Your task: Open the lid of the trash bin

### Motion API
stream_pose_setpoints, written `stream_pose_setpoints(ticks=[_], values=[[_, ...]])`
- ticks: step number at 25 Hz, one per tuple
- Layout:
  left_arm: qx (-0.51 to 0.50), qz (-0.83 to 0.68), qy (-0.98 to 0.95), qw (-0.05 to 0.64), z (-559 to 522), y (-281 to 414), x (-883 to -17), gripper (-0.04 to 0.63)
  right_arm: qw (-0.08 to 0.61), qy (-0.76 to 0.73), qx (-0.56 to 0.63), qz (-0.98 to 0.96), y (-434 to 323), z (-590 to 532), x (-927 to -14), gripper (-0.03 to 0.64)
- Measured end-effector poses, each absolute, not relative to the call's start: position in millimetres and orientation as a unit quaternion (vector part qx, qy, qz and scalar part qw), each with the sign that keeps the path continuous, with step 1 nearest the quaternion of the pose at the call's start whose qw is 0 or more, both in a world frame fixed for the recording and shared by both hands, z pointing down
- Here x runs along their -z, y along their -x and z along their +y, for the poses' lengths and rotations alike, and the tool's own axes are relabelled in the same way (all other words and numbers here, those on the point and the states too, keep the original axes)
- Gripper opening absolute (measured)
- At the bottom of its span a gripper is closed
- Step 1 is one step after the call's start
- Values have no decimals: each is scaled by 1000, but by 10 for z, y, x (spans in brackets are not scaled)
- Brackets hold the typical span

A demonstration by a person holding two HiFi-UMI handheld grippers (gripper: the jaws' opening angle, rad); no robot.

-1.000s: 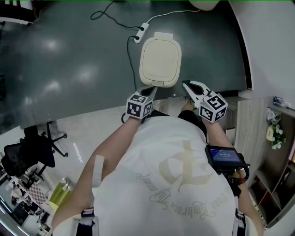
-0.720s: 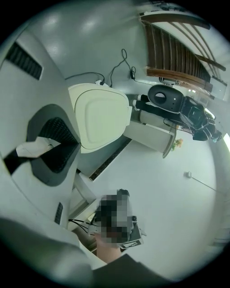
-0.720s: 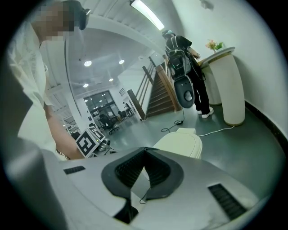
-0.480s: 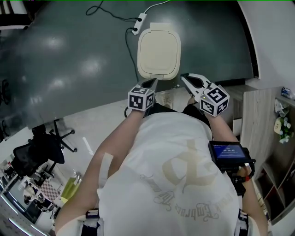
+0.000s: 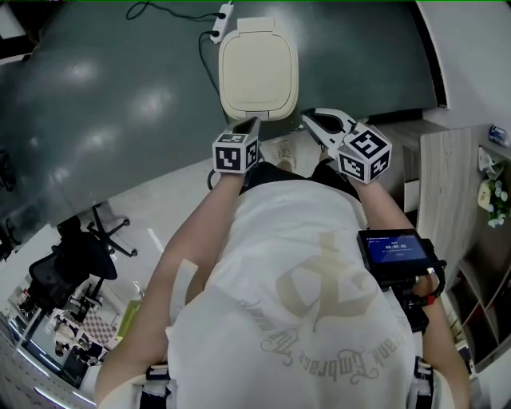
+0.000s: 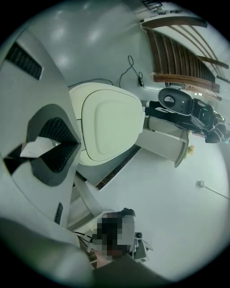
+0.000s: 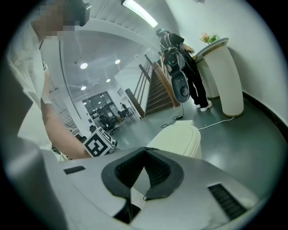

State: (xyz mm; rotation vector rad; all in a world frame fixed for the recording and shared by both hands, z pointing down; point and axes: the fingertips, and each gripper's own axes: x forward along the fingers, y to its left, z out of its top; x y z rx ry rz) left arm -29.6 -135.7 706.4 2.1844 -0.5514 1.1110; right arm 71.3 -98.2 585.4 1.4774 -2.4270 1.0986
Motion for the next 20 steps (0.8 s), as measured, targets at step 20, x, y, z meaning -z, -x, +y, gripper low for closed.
stream_pose_setpoints(ticks=[20], values=[[-417, -237, -817, 320, -1442, 413, -7141, 7, 54, -470, -371, -799, -592, -980, -5883, 5]])
